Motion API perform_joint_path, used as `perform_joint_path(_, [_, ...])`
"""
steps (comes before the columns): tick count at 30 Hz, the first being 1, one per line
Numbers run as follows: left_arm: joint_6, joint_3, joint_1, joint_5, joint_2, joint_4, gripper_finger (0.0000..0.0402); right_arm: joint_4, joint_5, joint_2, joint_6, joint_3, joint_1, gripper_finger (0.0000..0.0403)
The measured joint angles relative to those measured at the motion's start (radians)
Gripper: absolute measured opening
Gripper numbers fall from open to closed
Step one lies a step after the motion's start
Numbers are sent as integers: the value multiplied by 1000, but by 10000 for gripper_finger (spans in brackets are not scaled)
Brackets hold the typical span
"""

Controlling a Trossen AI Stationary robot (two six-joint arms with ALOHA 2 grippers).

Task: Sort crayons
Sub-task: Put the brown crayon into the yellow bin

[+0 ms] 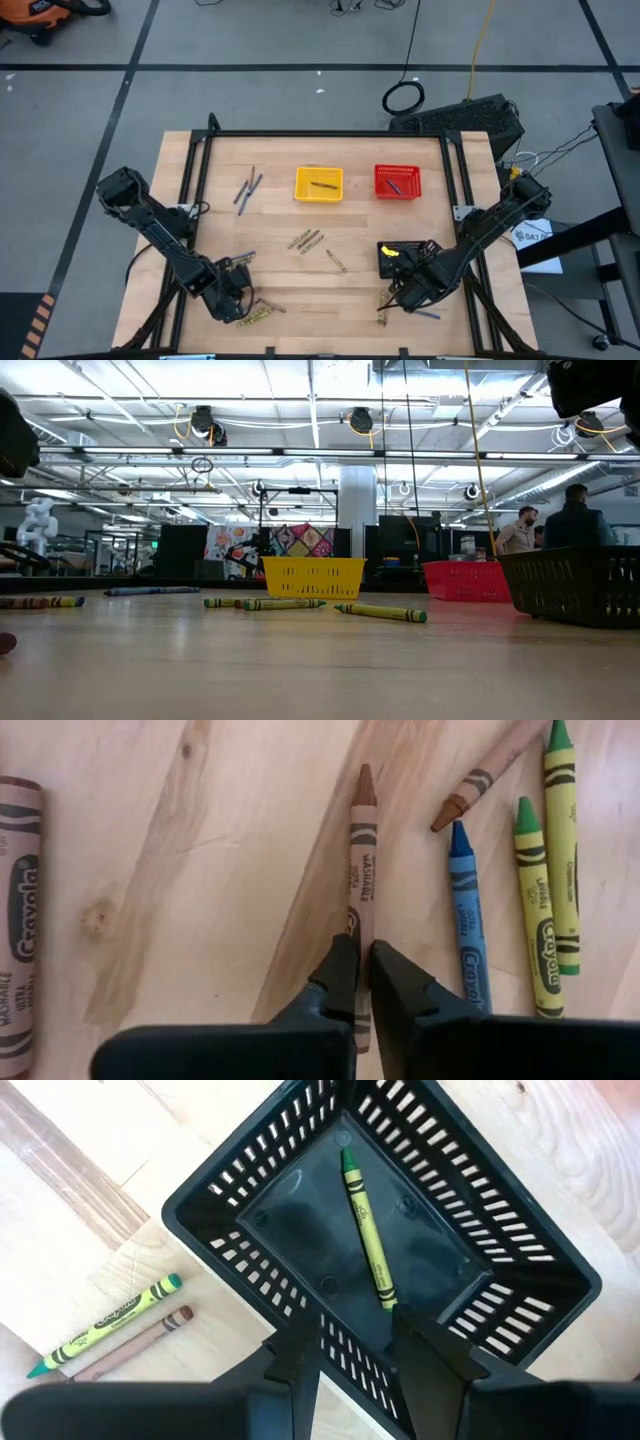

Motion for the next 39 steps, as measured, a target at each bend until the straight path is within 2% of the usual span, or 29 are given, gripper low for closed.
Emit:
perform_joint_path(12, [53, -2, -14, -33, -18, 44, 9, -3, 6, 0, -1, 0, 0, 112])
perform_joint_path(18, [104, -5, -13, -108, -92, 71, 8, -2, 57, 0, 12, 0, 0, 112])
perform_joint_path(26, [137, -3, -8, -173, -149, 74, 8, 13, 59, 0, 15, 0, 0, 112])
perform_joint_path(33, [218, -3, 31, -244, -161, 87, 8, 161, 158, 0, -58, 0, 0, 112])
perform_joint_path(39, [339, -2, 105, -291, -162, 139, 8, 301, 167, 0, -162, 0, -1, 112])
